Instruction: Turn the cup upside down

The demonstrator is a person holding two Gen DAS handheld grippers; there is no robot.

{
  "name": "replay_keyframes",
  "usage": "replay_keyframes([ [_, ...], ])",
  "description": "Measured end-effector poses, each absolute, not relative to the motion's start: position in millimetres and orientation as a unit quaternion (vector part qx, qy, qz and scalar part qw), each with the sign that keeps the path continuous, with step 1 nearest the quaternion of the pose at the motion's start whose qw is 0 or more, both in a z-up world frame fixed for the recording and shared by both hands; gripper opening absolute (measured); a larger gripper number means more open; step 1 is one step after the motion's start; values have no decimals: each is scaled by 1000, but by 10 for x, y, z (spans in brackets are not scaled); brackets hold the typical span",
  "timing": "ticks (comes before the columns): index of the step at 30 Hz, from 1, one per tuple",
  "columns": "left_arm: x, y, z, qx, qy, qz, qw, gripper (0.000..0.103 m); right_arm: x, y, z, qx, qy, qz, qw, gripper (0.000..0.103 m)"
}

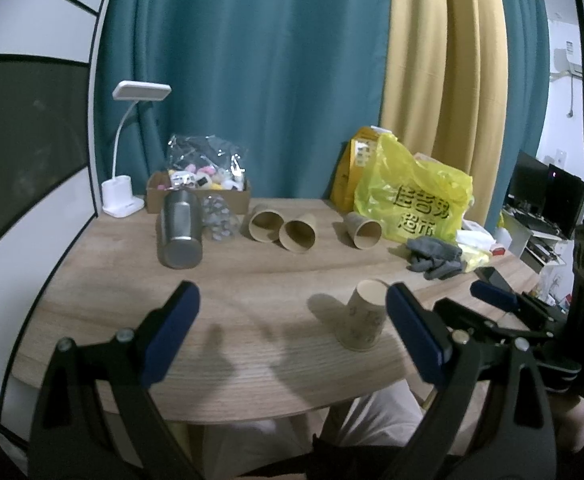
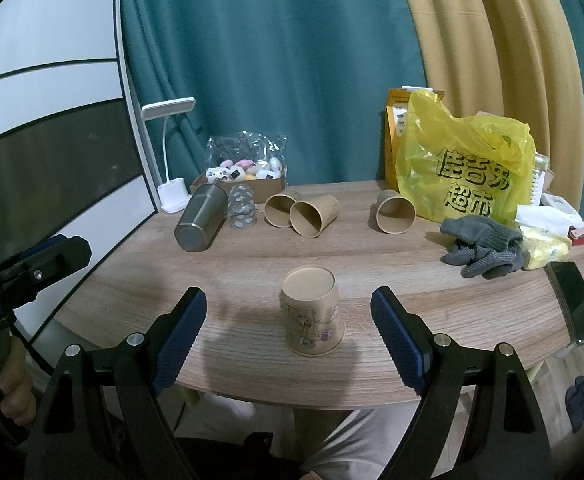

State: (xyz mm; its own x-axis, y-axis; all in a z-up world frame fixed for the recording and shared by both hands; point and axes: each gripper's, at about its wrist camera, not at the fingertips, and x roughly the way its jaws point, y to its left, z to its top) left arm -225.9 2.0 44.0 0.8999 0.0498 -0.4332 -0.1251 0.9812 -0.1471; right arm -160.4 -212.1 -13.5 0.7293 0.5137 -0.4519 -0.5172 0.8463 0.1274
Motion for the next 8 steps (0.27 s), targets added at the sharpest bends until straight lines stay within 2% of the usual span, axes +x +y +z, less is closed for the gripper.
replay_keyframes([
  [8,-2254,8,427,-83,215,43,972,95,-1594,-2107,-142,-5,244,276,930,87],
])
